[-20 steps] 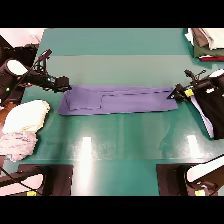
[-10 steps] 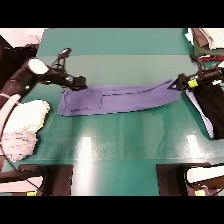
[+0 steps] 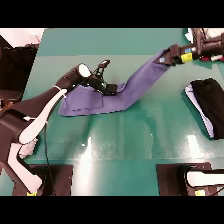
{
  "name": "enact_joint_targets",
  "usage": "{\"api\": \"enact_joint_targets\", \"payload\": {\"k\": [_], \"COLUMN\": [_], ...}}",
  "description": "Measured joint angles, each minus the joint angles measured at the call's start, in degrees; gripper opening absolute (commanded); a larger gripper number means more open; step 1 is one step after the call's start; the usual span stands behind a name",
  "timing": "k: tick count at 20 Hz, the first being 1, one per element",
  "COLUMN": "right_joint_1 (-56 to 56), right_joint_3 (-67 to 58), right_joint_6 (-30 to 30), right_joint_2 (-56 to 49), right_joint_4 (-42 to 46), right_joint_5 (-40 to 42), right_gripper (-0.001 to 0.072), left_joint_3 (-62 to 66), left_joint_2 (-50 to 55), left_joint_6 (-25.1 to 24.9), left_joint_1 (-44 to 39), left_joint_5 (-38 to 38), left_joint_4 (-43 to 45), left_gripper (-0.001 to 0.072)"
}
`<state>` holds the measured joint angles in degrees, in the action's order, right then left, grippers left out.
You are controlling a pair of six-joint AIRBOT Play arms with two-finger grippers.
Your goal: Fold the shirts.
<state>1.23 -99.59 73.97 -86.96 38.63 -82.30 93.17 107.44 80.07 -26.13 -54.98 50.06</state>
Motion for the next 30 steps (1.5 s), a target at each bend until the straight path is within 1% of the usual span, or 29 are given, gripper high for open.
{"api": "enact_joint_targets", "payload": {"k": [6, 8, 11, 14, 19, 21, 24, 25, 26, 27, 28, 30], "right_joint_1": [-10.23, -13.00, -16.46, -19.87, -26.27, -29.35, -34.47, -36.24, -37.79, -39.30, -40.63, -42.14], "right_joint_3": [-12.41, -14.86, -16.50, -17.14, -17.46, -17.49, -17.53, -17.53, -17.55, -17.57, -17.57, -17.57], "right_joint_6": [3.45, 3.91, 4.39, 4.55, 4.13, 3.02, 0.31, -0.48, -1.29, -2.60, -4.00, -5.84], "right_joint_2": [-5.18, -6.84, -8.79, -10.67, -15.23, -17.94, -22.73, -24.41, -25.75, -26.91, -27.80, -27.98], "right_joint_4": [2.49, 2.82, 3.30, 3.34, 3.41, 3.37, 3.21, 3.15, 2.91, 2.40, 1.88, 1.14], "right_joint_5": [-1.51, -1.57, -0.57, 1.90, 8.24, 12.33, 20.00, 22.67, 25.18, 27.65, 29.66, 31.41], "right_gripper": [0.0010, 0.0010, 0.0010, 0.0010, 0.0011, 0.0012, 0.0021, 0.0181, 0.0448, 0.0644, 0.0668, 0.0652], "left_joint_3": [2.14, 2.86, 3.96, 4.39, 4.61, 4.61, 4.61, 4.63, 4.61, 4.61, 4.61, 4.61], "left_joint_2": [3.76, 3.89, 2.21, -2.84, -15.89, -21.16, -27.93, -29.62, -31.06, -32.06, -32.87, -33.75], "left_joint_6": [-0.46, -0.72, -0.90, -0.94, -2.08, -2.38, -2.43, -2.43, -2.43, -2.43, -2.43, -2.43], "left_joint_1": [-0.70, -0.13, 2.32, 6.60, 17.20, 21.53, 27.17, 28.41, 29.40, 29.99, 30.51, 31.21], "left_joint_5": [-0.28, -1.73, -4.72, -8.39, -15.82, -18.10, -19.89, -20.22, -20.48, -20.70, -20.94, -21.53], "left_joint_4": [-1.92, -1.77, 1.05, 6.54, 17.62, 20.81, 23.30, 23.85, 24.09, 24.33, 24.30, 24.39], "left_gripper": [0.0020, 0.0020, 0.0020, 0.0020, 0.0021, 0.0020, 0.0021, 0.0021, 0.0021, 0.0021, 0.0021, 0.0021]}}
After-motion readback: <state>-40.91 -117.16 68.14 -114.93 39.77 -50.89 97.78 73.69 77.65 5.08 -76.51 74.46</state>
